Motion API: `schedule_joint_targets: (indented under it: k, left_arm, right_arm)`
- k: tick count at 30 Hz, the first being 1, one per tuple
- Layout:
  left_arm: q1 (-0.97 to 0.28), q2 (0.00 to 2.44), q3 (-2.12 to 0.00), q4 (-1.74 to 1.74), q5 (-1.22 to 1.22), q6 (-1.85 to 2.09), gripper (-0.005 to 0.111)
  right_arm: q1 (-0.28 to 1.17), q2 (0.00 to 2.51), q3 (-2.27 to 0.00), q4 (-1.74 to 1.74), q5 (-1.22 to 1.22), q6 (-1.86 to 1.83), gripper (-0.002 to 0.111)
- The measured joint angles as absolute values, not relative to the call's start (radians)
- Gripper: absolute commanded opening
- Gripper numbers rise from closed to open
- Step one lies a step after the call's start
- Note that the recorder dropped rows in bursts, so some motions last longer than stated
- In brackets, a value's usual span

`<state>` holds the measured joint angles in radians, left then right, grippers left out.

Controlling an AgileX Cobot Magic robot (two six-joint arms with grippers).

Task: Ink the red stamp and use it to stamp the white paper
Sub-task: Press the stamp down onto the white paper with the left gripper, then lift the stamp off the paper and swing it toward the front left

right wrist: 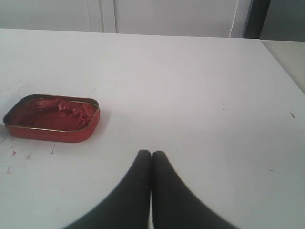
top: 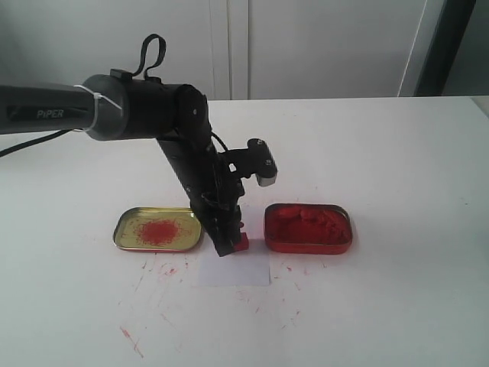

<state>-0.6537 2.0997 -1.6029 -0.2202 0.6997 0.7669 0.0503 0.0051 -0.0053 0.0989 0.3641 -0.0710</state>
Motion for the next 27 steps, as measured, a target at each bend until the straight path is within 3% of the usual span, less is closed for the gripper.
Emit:
schedule_joint_targets:
  k: [27]
  left_arm:
    - [-0.654, 2.034, -1.601, -0.216, 0.685, 0.767, 0.000]
  right_arm:
    - [0.050, 0.005, -0.005, 0.099, 0.364, -0.071, 0.000]
